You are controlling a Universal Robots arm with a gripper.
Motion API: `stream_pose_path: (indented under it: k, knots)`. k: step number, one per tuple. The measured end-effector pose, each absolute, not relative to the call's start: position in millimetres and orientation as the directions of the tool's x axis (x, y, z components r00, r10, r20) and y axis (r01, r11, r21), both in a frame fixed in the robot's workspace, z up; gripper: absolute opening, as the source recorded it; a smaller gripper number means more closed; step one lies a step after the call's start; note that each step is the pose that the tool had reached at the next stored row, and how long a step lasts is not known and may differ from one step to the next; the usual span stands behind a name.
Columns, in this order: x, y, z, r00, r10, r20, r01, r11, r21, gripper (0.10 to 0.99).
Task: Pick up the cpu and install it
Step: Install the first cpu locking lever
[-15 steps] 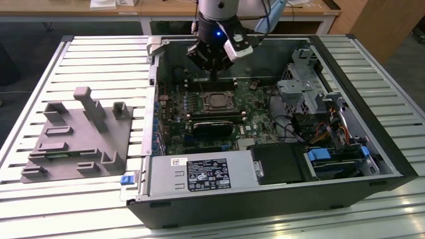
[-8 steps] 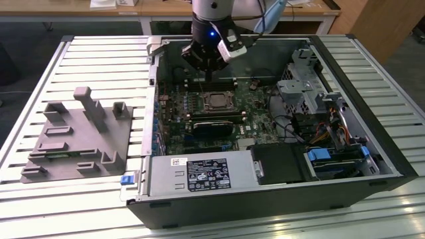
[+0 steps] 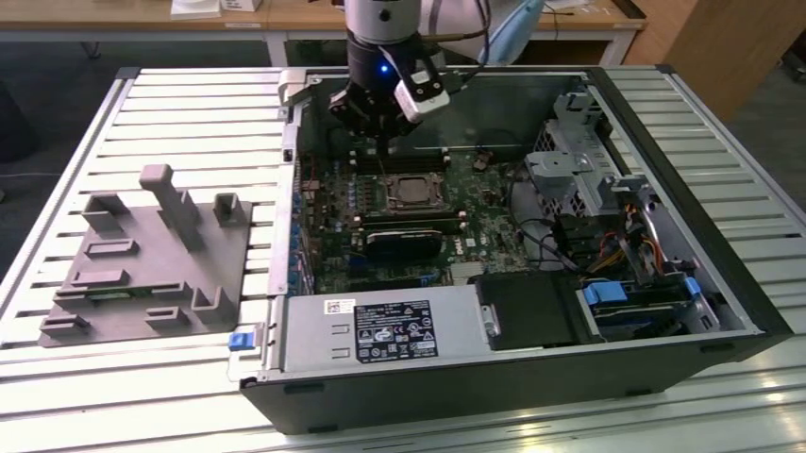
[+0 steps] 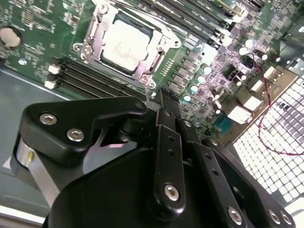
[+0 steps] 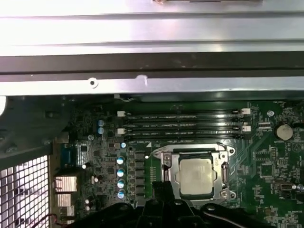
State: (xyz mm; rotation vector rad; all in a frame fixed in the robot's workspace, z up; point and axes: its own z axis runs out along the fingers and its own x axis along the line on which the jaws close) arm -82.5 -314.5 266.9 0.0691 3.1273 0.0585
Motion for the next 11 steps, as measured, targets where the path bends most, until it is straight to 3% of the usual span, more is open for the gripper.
stream_pose_path:
  k: [11]
  knots:
    - [-95.9, -308.5, 261.7, -0.999, 0.039, -0.012, 0.039, 0.999, 0.038, 0.106]
